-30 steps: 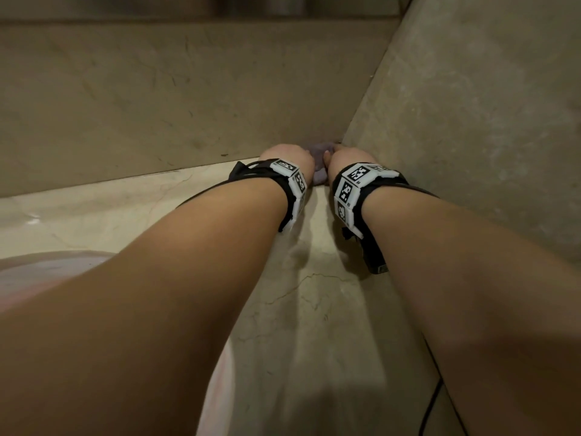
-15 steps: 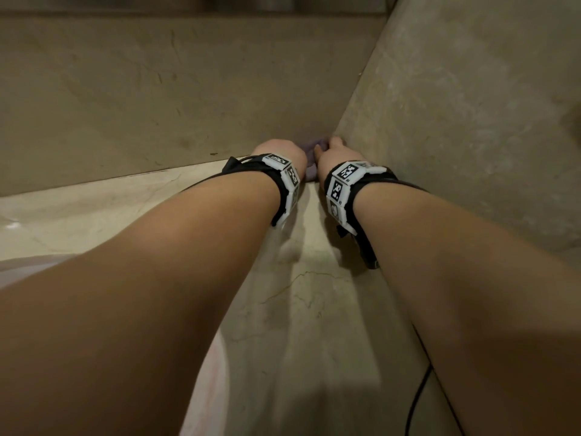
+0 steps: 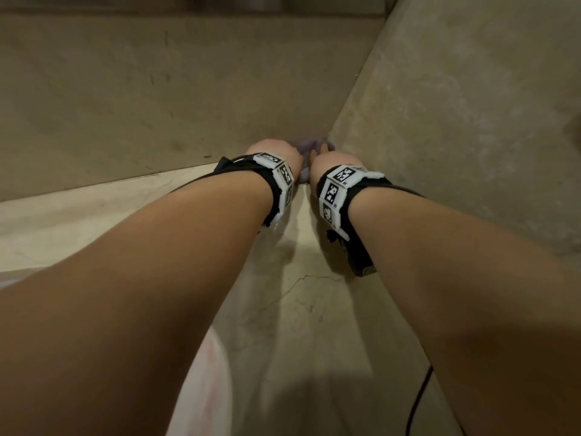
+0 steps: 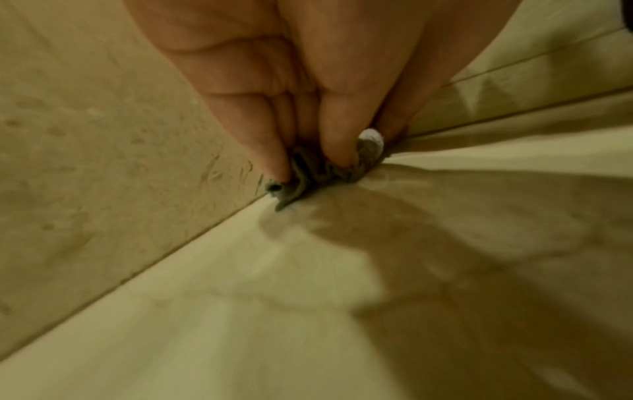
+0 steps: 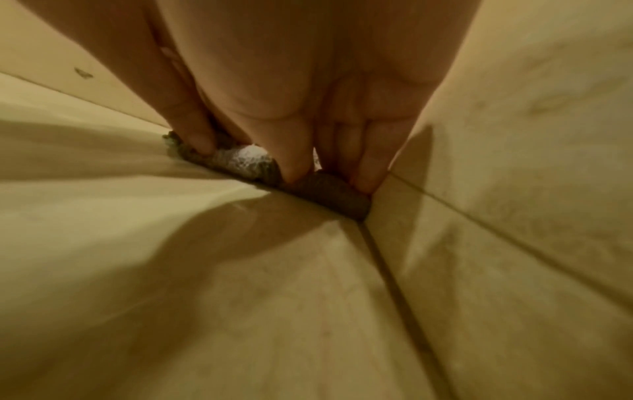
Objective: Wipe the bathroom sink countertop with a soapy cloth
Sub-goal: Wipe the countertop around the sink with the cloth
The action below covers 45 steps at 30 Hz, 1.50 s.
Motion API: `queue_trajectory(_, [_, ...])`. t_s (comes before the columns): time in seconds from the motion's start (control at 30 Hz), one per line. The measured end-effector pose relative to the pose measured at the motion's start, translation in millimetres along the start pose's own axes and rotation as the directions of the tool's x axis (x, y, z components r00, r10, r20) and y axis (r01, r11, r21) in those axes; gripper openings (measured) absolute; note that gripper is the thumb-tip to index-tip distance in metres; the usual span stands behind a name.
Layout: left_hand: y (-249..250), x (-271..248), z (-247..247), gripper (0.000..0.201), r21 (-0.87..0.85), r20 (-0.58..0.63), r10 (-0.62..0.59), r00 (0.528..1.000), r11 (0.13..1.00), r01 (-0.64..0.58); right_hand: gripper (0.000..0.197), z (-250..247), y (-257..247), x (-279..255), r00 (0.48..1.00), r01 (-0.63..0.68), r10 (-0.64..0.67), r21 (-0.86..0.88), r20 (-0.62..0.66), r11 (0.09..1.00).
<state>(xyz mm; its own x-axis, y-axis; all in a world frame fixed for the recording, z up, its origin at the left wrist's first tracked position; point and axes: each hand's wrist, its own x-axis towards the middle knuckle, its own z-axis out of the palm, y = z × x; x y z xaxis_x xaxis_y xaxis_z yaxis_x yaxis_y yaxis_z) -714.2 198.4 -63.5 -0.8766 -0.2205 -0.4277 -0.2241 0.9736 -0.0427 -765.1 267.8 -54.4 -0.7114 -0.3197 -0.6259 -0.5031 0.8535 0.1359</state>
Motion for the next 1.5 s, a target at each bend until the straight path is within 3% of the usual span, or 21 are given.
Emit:
queue_trajectory(0.37, [5.0, -14.4, -11.5, 0.044, -0.167, -0.017, -0.054, 0.998, 0.985, 0.051, 0.061, 2.2, 8.6, 5.2, 0.993, 0.090, -0.101, -0.150, -0.065, 0.985])
queue_trajectory(0.57, [-0.3, -19.4, -5.4, 0.046, -0.131, -0.033, -0.008, 0.999, 0.991, 0.004, 0.066, 5.8, 7.6, 2.6, 0.985, 0.136, -0.151, -0.168, -0.082, 0.976])
queue_trajectory(0.67, [-5.8, -18.6, 4.3, 0.043, -0.131, -0.023, -0.052, 0.998, 0.990, 0.048, 0.065, 8.5, 3.0, -4.5, 0.980, 0.138, -0.163, -0.203, -0.110, 0.969])
queue_trajectory(0.83, [-18.1, -29.4, 10.7, 0.039, -0.086, -0.038, -0.061, 0.997, 0.995, 0.058, 0.057, 8.9, -13.8, -15.7, 0.980, 0.139, -0.164, -0.199, -0.115, 0.970])
queue_trajectory(1.0, [-32.0, -45.6, 20.2, 0.039, -0.089, -0.022, -0.135, 0.991, 0.987, 0.132, 0.068, 13.9, -33.8, -24.6, 0.973, 0.182, -0.215, -0.286, -0.087, 0.941])
queue_trajectory(1.33, [-62.9, -77.1, 27.7, 0.041, -0.099, 0.040, -0.160, 0.986, 0.982, 0.163, 0.065, 23.2, -74.7, -37.8, 0.955, 0.235, -0.282, -0.345, -0.090, 0.909])
queue_trajectory(1.5, [-72.2, -93.8, 35.7, 0.038, -0.159, 0.023, -0.278, 0.960, 0.947, 0.278, 0.067, 27.2, -93.1, -46.5, 0.955, 0.246, -0.288, -0.340, -0.077, 0.908])
